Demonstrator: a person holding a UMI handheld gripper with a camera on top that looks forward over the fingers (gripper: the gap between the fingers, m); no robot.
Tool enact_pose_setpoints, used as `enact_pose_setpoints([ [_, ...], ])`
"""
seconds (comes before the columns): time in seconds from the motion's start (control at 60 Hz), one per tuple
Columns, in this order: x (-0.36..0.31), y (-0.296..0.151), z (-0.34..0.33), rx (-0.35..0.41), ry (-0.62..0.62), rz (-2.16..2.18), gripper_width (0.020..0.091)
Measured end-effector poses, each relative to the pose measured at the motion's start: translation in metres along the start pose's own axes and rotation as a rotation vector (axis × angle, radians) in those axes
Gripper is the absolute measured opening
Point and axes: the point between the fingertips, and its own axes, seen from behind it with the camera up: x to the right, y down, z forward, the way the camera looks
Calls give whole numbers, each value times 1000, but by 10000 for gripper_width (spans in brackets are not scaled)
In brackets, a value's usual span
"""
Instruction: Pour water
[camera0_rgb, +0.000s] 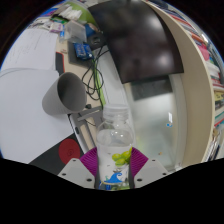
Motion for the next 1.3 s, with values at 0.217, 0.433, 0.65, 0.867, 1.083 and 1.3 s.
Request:
enact_pose_setpoints([
  [0.217, 8, -33, 7, 21, 56, -397, 393],
  [0.433, 18, -47, 14, -9, 92, -638, 394],
  [0.65, 11, -52, 12, -11, 65, -689, 395],
  [0.867, 18, -71, -15, 81, -54, -21, 394],
  [1.083, 31, -81, -40, 210, -162, 655, 397],
  [1.3, 28, -50, -26, 264, -201, 1118, 399],
])
